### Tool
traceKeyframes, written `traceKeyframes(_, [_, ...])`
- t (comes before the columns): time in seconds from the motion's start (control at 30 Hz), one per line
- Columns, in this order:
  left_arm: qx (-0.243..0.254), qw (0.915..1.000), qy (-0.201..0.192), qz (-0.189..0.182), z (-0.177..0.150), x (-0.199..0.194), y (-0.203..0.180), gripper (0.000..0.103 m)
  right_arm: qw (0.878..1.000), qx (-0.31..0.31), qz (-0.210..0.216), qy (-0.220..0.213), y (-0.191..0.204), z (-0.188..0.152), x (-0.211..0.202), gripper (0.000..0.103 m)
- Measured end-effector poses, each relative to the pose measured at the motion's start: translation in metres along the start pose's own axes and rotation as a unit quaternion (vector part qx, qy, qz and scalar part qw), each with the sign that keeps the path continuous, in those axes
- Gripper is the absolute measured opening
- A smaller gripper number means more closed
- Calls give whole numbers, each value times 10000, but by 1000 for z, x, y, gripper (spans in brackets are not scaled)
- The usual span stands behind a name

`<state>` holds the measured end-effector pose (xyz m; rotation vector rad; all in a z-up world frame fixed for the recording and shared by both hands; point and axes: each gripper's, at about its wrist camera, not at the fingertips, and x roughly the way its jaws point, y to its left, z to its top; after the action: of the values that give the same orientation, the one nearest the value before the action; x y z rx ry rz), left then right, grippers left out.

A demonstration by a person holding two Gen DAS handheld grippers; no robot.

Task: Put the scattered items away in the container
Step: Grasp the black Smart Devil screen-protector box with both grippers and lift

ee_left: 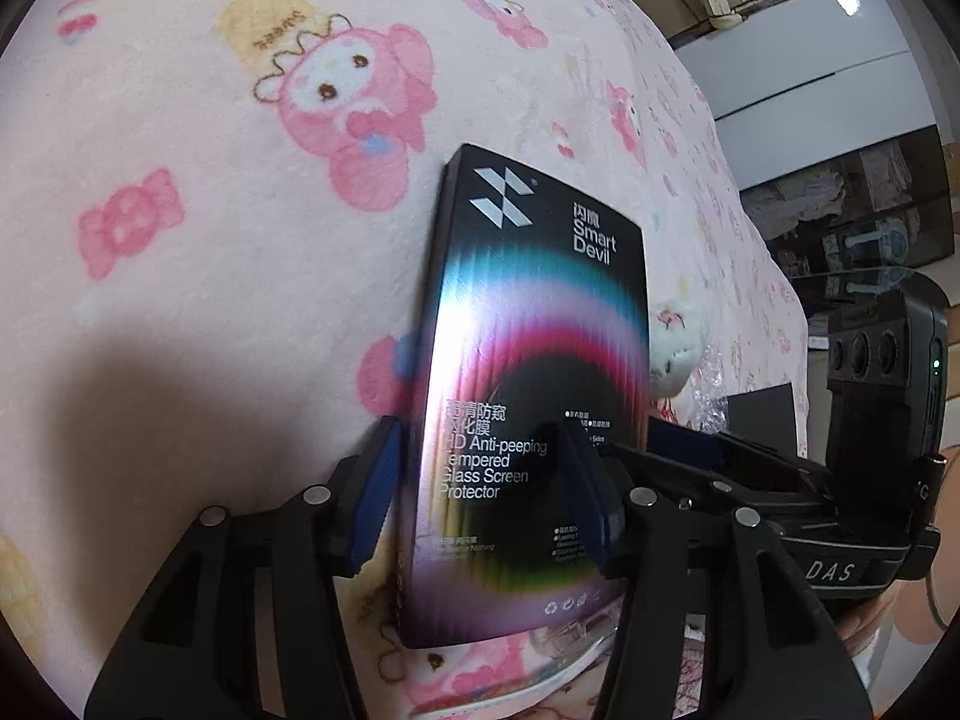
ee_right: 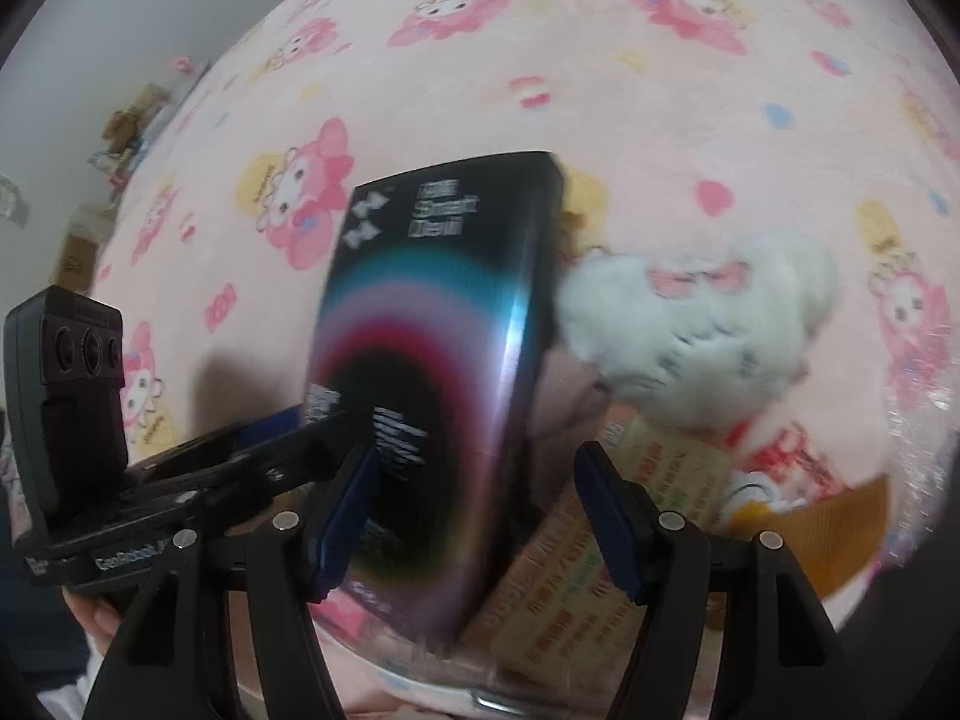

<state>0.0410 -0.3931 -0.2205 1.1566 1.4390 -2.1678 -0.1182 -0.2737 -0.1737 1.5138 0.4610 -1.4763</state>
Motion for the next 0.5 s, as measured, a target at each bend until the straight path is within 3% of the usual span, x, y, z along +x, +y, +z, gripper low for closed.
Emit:
traceKeyframes(0.03, [16,10000,11,8,-1,-3,0,47,9997,-5,237,12,-1,-1,0,56])
traceKeyframes(0.07, [58,10000,6,29,-3,-7,-1,46,9992,70,401,58,-3,-3,2,54])
traceKeyframes(0.13, [179,9998,26,47,-9,-18,-7,46,9991,131,392,27,-5,-8,-1,49])
traceKeyframes(0.3, [771,9965,-225,213,-20,-48,-45,46,9960,365,529,-624,-5,-23,-42,47])
traceKeyframes(0.5, [1049,9933,-464,-114,-28,-81,-85,46,9925,170,306,-1168,9,-45,-103,47])
